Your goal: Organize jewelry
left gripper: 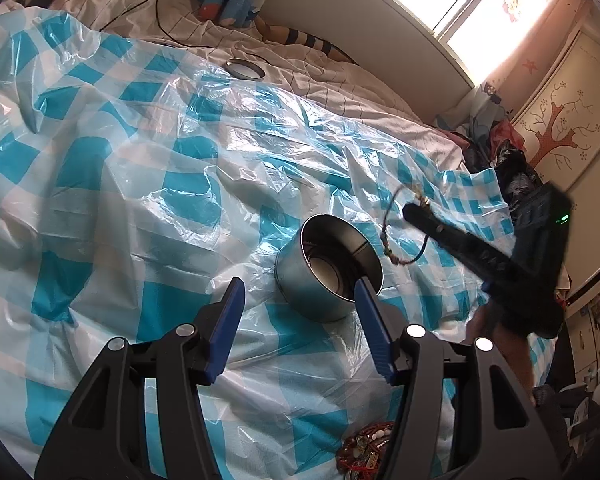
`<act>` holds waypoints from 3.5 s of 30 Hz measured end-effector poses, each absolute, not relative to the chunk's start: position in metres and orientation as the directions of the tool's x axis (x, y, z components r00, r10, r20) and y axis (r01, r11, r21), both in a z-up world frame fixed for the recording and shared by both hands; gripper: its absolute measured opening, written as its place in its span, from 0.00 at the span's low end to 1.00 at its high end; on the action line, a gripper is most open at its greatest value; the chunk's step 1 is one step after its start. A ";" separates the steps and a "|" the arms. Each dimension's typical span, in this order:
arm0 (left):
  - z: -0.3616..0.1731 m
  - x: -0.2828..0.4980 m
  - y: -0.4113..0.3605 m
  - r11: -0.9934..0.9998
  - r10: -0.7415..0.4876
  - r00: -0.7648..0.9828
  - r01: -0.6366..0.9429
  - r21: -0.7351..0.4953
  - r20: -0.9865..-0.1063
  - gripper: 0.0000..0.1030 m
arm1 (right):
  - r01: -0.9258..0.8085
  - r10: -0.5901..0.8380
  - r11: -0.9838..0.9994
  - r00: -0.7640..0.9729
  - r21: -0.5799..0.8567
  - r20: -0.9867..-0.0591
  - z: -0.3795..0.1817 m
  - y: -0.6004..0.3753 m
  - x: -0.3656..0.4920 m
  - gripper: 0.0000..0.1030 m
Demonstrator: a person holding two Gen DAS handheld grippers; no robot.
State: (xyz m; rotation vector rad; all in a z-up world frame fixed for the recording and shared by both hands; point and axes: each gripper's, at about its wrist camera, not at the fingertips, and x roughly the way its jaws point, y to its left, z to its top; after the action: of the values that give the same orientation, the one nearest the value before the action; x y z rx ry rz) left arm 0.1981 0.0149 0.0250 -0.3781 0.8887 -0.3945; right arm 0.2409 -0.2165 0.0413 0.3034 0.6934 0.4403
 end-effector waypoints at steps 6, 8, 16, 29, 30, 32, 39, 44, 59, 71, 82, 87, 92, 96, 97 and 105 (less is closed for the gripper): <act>0.025 0.200 0.015 0.868 -0.474 0.565 0.171 -0.466 -0.675 0.53 | -0.320 0.484 0.875 0.533 0.365 -0.694 0.012 -0.177 0.262 0.05; 0.025 0.200 0.014 0.870 -0.471 0.564 0.171 -0.462 -0.679 0.54 | -0.293 0.453 0.891 0.505 0.348 -0.735 -0.002 -0.175 0.262 0.05; 0.024 0.198 0.008 0.889 -0.447 0.558 0.187 -0.418 -0.700 0.57 | -0.257 0.378 0.926 0.599 0.278 -0.706 0.018 -0.193 0.233 0.51; -0.019 0.140 -0.042 0.857 -0.488 0.331 0.359 -0.370 -0.808 0.64 | -0.181 0.307 0.952 0.555 0.248 -0.773 0.004 -0.231 0.117 0.52; -0.021 0.136 -0.044 0.857 -0.486 0.325 0.360 -0.369 -0.811 0.64 | -0.186 0.308 0.951 0.552 0.246 -0.775 0.003 -0.229 0.113 0.52; -0.023 0.127 -0.045 0.855 -0.488 0.325 0.364 -0.369 -0.810 0.64 | -0.194 0.304 0.952 0.556 0.235 -0.773 0.003 -0.226 0.104 0.52; -0.022 0.117 -0.040 0.837 -0.524 0.319 0.362 -0.409 -0.790 0.66 | -0.192 0.310 0.950 0.542 0.244 -0.781 -0.006 -0.222 0.090 0.52; -0.023 0.115 -0.042 0.838 -0.522 0.316 0.364 -0.407 -0.792 0.67 | -0.202 0.285 0.958 0.550 0.205 -0.785 -0.007 -0.216 0.087 0.52; -0.021 0.108 -0.059 0.820 -0.512 0.303 0.452 -0.352 -0.804 0.71 | -0.196 0.228 0.971 0.593 0.137 -0.772 0.000 -0.217 0.086 0.53; -0.015 0.089 -0.082 0.765 -0.502 0.310 0.596 -0.247 -0.808 0.71 | -0.146 0.291 0.956 0.580 0.254 -0.761 0.001 -0.244 0.088 0.53; -0.020 0.092 -0.081 0.754 -0.517 0.289 0.600 -0.268 -0.806 0.33 | -0.168 0.314 0.949 0.569 0.267 -0.760 -0.001 -0.237 0.089 0.53; -0.018 0.090 -0.081 0.742 -0.519 0.286 0.618 -0.259 -0.806 0.20 | -0.175 0.325 0.945 0.564 0.275 -0.759 -0.001 -0.236 0.090 0.53; -0.004 0.090 -0.071 0.730 -0.562 0.309 0.621 -0.285 -0.767 0.01 | -0.171 0.335 0.941 0.565 0.291 -0.754 -0.001 -0.237 0.091 0.53; 0.001 0.093 -0.060 0.721 -0.595 0.302 0.610 -0.328 -0.745 0.01 | -0.179 0.349 0.937 0.558 0.301 -0.753 -0.001 -0.236 0.090 0.53; 0.000 0.095 -0.058 0.722 -0.597 0.297 0.605 -0.338 -0.745 0.01 | -0.180 0.350 0.936 0.557 0.302 -0.754 -0.001 -0.237 0.090 0.53; -0.013 0.091 -0.072 0.707 -0.568 0.234 0.629 -0.323 -0.789 0.08 | -0.318 0.410 0.904 0.459 0.285 -0.788 -0.010 -0.207 0.084 0.55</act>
State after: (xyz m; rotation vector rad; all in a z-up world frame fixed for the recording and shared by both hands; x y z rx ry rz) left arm 0.0911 -0.0719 -0.0127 0.0669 1.0511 -0.8224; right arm 0.0844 -0.2069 -0.0101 0.1026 0.9977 0.4489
